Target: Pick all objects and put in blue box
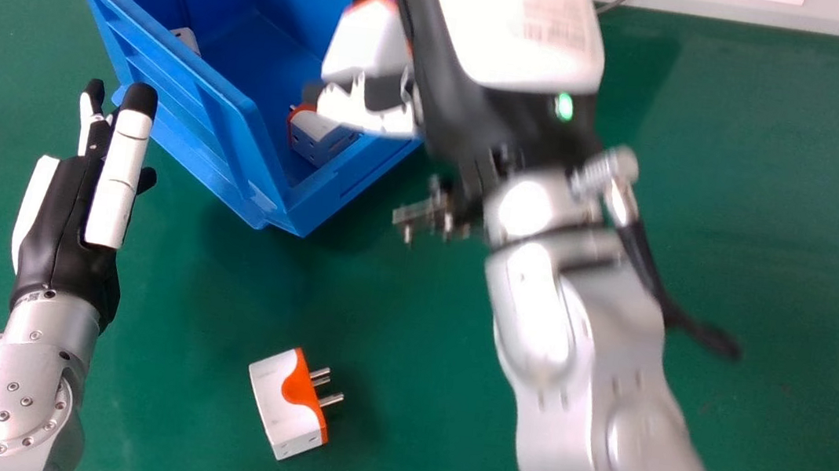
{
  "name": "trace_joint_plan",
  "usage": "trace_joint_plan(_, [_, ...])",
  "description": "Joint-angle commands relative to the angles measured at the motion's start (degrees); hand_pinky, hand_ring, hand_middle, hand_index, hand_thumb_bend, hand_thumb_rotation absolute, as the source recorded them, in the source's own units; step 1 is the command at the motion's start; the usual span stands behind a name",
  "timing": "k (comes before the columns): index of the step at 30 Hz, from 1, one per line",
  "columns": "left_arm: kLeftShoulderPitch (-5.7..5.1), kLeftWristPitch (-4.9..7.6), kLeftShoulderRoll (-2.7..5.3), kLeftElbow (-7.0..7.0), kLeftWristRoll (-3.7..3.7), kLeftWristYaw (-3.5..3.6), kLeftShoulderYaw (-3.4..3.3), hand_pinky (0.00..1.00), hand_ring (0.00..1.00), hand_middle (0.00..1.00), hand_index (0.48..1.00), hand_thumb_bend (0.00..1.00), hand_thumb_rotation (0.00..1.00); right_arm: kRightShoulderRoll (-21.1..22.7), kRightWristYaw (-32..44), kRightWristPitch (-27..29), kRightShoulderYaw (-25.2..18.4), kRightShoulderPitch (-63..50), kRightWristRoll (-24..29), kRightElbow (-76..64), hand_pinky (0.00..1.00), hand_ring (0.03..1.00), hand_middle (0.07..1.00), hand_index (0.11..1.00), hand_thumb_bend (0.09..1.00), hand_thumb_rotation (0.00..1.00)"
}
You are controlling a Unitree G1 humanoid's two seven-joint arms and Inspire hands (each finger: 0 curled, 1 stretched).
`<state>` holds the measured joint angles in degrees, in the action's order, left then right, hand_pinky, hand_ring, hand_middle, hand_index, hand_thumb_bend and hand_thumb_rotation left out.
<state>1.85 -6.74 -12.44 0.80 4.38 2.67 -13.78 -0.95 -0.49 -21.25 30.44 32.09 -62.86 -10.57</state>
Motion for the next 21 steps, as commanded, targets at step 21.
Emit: trace_joint_plan(21, [-0.54,2.16,-0.16,-0.98,0.94,2.13,0.15,0.97,1.0,1.0,1.0,0.79,0.98,-3.9,-20.7,21.7,1.0,33.0,10.6,56.3,0.15,0.203,0.469,0.481,0.531,0.0])
